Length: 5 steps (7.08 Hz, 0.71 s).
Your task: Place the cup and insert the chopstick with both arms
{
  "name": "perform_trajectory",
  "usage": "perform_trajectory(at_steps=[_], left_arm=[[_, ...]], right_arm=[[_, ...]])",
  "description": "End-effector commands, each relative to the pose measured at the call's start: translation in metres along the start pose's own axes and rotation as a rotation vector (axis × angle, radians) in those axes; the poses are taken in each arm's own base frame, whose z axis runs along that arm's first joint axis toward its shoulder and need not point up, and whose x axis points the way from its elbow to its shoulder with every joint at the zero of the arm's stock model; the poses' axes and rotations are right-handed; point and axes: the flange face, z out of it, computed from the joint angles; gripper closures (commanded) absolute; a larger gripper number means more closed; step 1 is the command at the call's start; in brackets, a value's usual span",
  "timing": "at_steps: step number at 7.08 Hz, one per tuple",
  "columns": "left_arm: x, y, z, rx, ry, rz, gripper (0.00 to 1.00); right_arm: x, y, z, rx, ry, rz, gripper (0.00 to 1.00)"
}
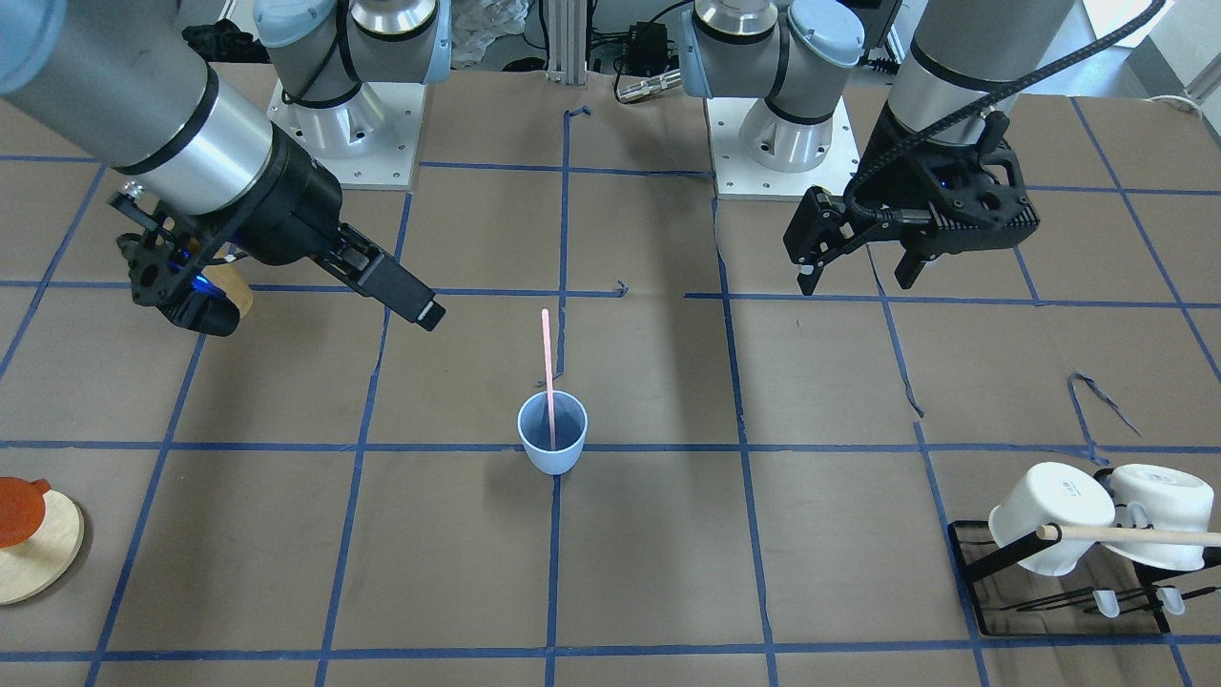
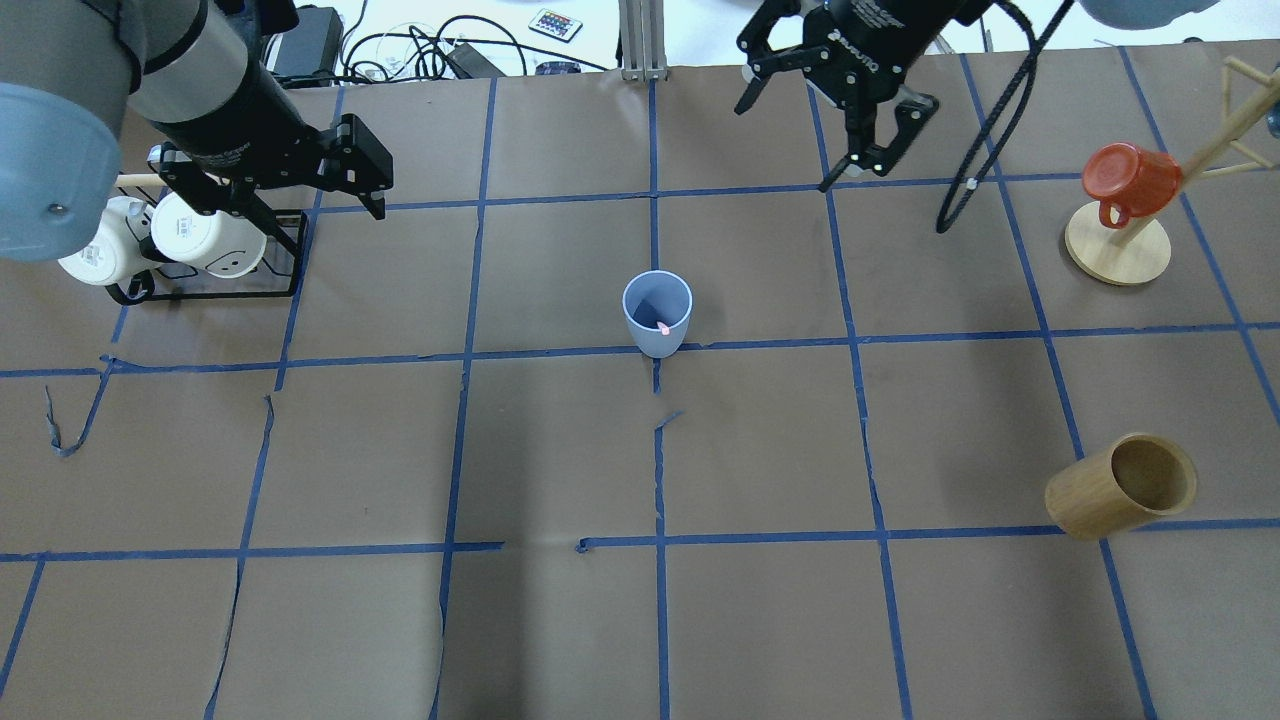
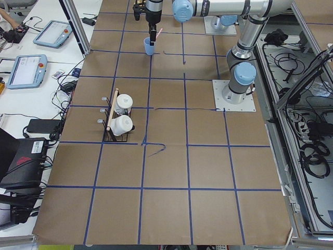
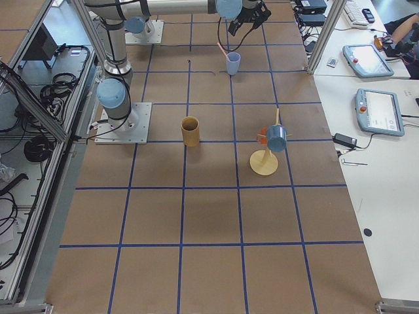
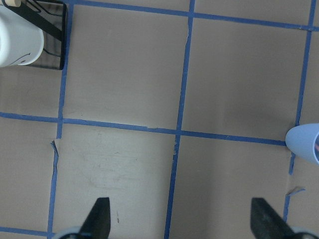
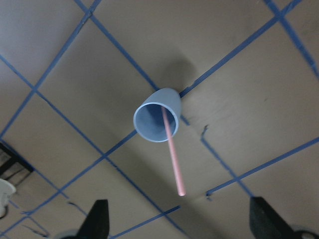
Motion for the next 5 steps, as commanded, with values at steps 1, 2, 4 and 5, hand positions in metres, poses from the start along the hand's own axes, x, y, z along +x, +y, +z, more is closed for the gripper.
perform_trajectory(at_steps=[1,2,4,5], left_arm=[[0.0,0.0,0.0,0.0,-0.003,-0.001,0.0],[0.0,0.0,0.0,0.001,-0.004,-0.001,0.0],[0.0,-0.004,0.001,-0.002,-0.002,-0.012,0.0],[0.001,-0.001,0.0,0.001,-0.003,-0.011,0.0]], right_arm=[[0.036,-0.014,-0.008,0.079,0.275,-0.404,0.0],[0.049,-0.024,-0.01,0.053,0.311,-0.6,0.0],[0.076,-0.022,-0.021,0.066,0.362,-0.627,0.0],[0.085,-0.009,-0.025,0.128,0.375,-0.633,0.0]])
